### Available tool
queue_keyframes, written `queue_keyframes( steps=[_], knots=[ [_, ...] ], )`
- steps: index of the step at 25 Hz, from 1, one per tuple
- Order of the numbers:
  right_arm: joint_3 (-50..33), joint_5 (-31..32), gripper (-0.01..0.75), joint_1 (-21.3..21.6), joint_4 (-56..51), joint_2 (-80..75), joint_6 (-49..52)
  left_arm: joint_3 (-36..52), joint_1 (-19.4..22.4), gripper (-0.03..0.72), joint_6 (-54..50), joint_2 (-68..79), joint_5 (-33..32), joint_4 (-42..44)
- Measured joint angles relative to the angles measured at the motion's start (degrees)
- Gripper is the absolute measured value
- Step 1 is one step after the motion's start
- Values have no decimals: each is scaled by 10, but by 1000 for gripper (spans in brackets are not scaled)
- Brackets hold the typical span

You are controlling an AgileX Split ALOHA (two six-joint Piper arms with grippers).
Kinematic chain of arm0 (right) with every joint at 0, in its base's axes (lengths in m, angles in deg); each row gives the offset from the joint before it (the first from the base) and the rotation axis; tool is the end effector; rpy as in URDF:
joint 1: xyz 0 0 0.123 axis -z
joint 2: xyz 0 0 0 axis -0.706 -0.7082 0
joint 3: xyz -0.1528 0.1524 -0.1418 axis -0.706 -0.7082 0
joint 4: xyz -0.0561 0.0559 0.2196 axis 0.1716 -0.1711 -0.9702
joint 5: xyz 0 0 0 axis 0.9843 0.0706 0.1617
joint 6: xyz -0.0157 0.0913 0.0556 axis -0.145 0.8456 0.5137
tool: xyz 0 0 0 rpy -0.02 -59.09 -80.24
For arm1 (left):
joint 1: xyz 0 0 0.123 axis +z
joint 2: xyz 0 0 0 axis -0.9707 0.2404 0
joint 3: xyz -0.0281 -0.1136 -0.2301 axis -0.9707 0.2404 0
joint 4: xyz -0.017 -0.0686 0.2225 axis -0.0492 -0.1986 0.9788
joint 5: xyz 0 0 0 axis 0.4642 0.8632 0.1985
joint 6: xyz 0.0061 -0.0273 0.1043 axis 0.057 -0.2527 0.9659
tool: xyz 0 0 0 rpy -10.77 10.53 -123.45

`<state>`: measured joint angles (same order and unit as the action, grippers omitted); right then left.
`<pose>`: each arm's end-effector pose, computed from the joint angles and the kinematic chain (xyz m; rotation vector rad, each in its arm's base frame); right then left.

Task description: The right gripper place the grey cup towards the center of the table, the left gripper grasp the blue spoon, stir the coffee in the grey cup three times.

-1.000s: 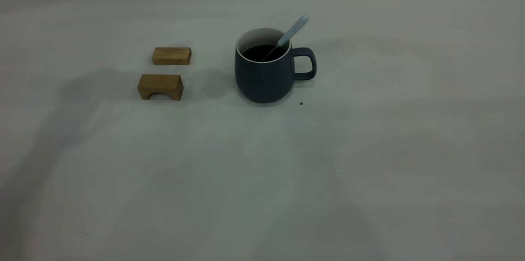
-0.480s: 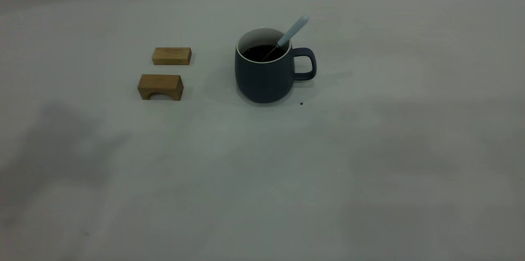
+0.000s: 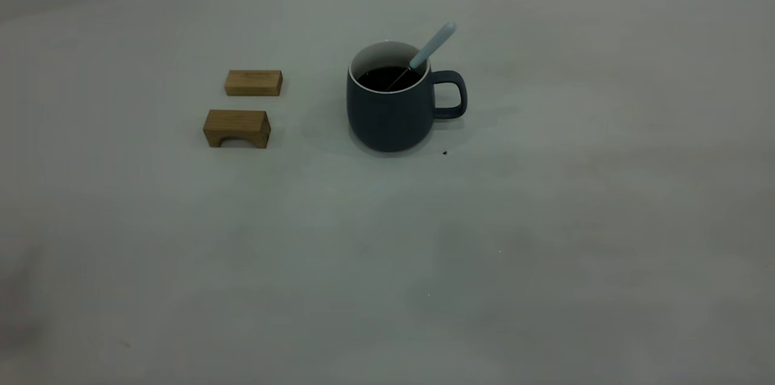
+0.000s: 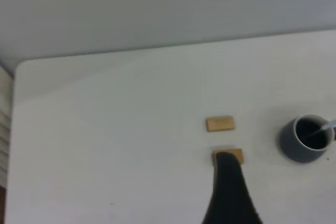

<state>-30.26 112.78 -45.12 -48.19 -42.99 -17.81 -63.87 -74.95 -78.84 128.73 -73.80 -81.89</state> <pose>0.0222 0.0109 0.2457 -0.1408 2.1532 0.0676 0.1585 -0.0072 0.4632 0.1036 2.0874 -0.0494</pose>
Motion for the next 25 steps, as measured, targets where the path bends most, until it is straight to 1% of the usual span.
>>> queue_keyframes(
  steps=[3,5,7,16,18,21,25],
  knots=[
    [0,0,555,0,0,0,0,49,0,564,5,-57,0,12],
    [0,0,555,0,0,0,0,102,0,564,13,-101,0,25],
    [0,0,555,0,0,0,0,162,0,564,19,-153,0,33],
    [0,0,555,0,0,0,0,488,0,564,23,-369,3,48],
    [0,0,555,0,0,0,0,540,0,564,21,-410,3,48],
    [0,0,555,0,0,0,0,587,0,564,16,-460,3,48],
    [0,0,555,0,0,0,0,598,0,564,-3,-515,15,31]
  ],
)
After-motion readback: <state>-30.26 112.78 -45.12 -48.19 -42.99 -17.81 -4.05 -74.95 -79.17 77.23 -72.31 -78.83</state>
